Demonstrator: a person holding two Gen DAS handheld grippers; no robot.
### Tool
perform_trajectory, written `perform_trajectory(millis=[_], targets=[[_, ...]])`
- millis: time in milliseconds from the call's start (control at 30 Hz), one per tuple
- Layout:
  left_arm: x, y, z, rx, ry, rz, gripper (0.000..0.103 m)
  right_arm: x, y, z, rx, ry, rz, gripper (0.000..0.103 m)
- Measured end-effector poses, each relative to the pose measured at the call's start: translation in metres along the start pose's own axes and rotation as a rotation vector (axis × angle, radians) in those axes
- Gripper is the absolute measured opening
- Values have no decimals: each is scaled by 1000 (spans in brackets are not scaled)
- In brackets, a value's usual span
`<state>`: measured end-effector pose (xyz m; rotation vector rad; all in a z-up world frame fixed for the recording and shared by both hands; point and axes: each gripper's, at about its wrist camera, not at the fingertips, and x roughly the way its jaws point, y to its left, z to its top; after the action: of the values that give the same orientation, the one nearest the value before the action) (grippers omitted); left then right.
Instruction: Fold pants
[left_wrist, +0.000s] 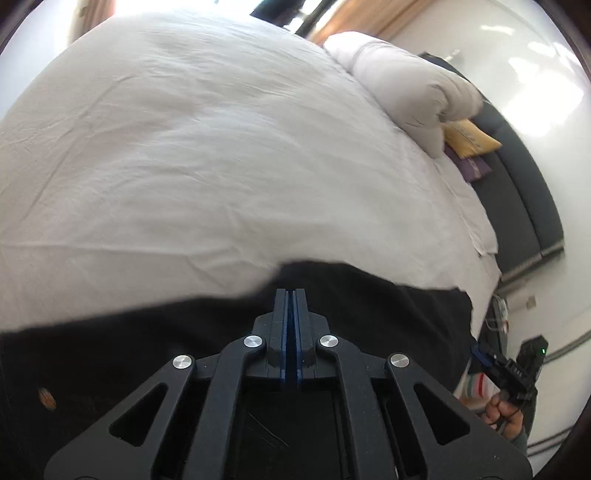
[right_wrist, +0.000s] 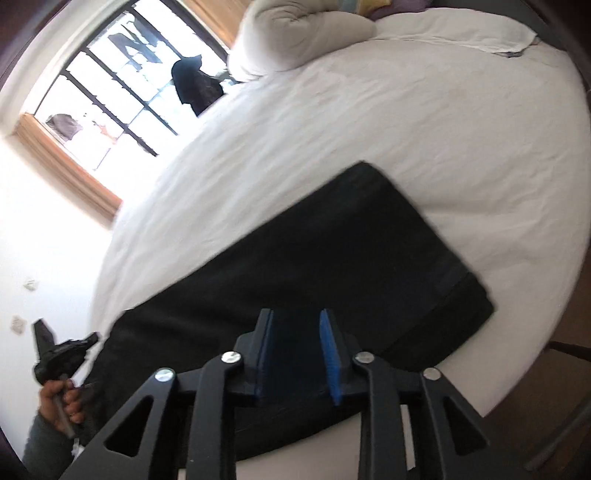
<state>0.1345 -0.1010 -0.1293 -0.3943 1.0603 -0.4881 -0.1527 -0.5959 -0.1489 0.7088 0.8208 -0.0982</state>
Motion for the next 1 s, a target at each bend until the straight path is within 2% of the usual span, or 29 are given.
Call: perform_trajectory(millis=[33,100,167,200,233,267,300,400,467,533,600,667,733,800,833,900,933,967,1000], targets=[[0,-27,-28,18,19,-43,2,1,15,-8,-30,25,105,45],[16,-57,-64,32,61,-68,2,16,43,-27,-101,114,268,56],[38,-63,-100,63,143,-34,2,38,53,-44,-136,199,327,57],[45,-59,-118,65,162,-19,2,51,48,-49,-125,235,305,55],[45,-52,-126,50,148,-50,2,61,33,-50,-79,249,268,45],[40,-45,-129,25,133,-84,2,64,13,-46,-3,241,282,20],[34,-36,-131,-20,128,-98,2,60,-11,-39,75,212,275,7],[19,3,-121,-96,92,-89,2,32,-78,-13,208,50,130,0],[3,12,-130,-112,76,-102,2,10,-116,1,323,-43,46,0],[-10,10,-136,-90,58,-56,2,-16,-132,11,355,-124,-88,12],[-17,6,-143,-88,50,-24,2,-38,-133,14,340,-185,-111,44],[-21,-8,-145,-71,40,-29,2,-43,-125,17,320,-204,-24,46],[-17,-40,-134,-14,45,-42,2,-35,-112,16,263,-131,149,48],[-15,-62,-133,14,46,-83,2,-31,-92,13,214,-59,242,49],[0,-81,-131,30,62,-113,2,-21,-86,10,235,-36,311,49],[16,-92,-140,65,105,-93,2,10,-74,-1,310,23,429,50],[19,-92,-138,74,138,-81,2,25,-70,-7,318,99,434,50],[27,-90,-145,73,166,-65,2,34,-67,-14,291,158,396,50],[28,-86,-151,62,154,-80,2,42,-69,-17,263,178,354,42]])
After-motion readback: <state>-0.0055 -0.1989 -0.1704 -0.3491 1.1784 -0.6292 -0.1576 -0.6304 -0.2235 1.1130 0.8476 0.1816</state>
